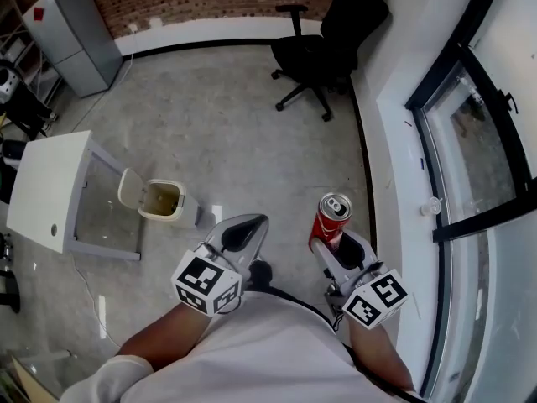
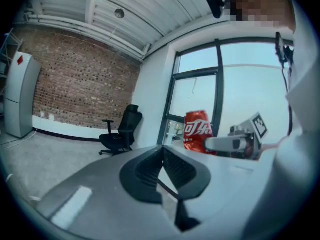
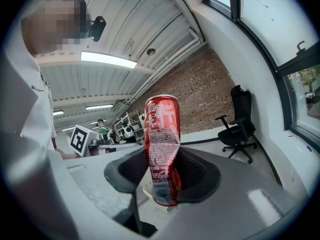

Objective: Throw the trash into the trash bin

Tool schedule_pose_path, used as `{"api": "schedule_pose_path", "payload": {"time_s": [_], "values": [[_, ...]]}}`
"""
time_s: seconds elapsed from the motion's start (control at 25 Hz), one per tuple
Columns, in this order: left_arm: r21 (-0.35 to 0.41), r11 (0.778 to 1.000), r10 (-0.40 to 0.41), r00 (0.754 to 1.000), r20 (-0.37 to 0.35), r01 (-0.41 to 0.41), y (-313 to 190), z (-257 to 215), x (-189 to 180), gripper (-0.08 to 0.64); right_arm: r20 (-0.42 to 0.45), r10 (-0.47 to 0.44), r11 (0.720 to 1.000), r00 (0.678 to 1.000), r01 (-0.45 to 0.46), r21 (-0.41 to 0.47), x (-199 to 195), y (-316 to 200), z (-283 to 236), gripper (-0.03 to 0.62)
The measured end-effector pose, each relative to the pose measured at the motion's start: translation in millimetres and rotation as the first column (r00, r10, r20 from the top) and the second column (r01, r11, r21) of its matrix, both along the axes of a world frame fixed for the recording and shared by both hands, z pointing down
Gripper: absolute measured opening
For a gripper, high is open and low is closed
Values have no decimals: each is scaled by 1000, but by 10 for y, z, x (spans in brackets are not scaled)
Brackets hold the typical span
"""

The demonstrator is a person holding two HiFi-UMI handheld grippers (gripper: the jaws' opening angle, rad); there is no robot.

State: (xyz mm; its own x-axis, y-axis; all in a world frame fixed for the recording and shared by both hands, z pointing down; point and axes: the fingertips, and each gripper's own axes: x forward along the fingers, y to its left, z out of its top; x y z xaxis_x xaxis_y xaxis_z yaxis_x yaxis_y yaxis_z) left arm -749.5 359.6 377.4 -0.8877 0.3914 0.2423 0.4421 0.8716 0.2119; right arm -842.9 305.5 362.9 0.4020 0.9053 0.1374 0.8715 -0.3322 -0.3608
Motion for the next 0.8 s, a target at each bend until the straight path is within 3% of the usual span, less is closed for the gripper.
{"api": "schedule_pose_path", "payload": {"time_s": [0.48, 0.8], "values": [[-22, 999, -32, 998, 47, 33, 1181, -162, -64, 8, 48, -19, 1000, 999, 19, 1, -73, 1120, -167, 167], [-41, 990, -130, 989, 63, 133, 1974, -133, 357, 8, 99, -139, 988, 985, 144, -51, 356, 2060, -294, 167]]}}
